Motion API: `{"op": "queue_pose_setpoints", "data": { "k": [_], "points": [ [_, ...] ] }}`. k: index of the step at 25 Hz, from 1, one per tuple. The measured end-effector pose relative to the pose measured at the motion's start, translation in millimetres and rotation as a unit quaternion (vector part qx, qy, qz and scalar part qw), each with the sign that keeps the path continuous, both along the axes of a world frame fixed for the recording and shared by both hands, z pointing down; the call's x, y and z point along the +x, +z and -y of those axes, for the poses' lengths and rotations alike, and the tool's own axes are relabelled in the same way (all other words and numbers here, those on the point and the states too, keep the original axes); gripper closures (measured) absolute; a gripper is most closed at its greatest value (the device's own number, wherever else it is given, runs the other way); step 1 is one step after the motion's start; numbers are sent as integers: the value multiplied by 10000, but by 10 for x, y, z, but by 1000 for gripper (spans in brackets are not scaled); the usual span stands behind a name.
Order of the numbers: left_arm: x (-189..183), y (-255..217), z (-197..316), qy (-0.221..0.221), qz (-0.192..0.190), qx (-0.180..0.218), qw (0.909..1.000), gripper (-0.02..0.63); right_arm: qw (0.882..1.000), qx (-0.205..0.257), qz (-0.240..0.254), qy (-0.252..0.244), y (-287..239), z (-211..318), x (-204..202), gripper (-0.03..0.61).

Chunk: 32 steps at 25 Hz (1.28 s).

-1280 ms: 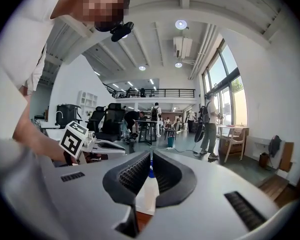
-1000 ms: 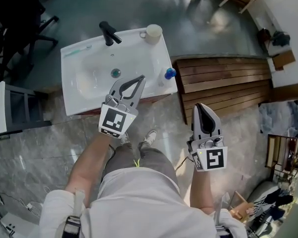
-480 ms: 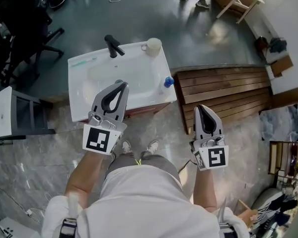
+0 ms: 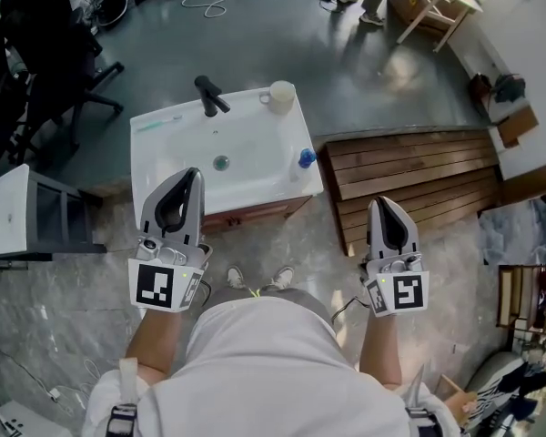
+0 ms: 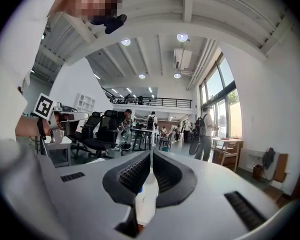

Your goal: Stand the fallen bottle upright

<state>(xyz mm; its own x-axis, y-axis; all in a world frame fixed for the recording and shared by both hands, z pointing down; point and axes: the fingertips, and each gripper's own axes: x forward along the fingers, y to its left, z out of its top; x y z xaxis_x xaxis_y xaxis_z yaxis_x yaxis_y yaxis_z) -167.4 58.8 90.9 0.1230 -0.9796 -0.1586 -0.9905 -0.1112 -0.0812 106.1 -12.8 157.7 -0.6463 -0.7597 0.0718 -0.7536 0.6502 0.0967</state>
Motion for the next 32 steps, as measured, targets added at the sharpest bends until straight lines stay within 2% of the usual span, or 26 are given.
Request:
{"op": "queue_pose_setpoints", "data": {
  "k": [9, 17, 32],
  "points": [
    [17, 10, -50, -162, -16, -48, 9999, 595, 9999, -33, 165, 31, -6, 33, 87, 537],
    [103, 79, 61, -80, 12, -95, 9999, 595, 9999, -117, 57, 61, 83, 20, 138, 537],
    [104, 94, 115, -14, 63, -156, 9999, 595, 9999, -106, -8, -93, 109, -5, -1, 537]
  ]
}}
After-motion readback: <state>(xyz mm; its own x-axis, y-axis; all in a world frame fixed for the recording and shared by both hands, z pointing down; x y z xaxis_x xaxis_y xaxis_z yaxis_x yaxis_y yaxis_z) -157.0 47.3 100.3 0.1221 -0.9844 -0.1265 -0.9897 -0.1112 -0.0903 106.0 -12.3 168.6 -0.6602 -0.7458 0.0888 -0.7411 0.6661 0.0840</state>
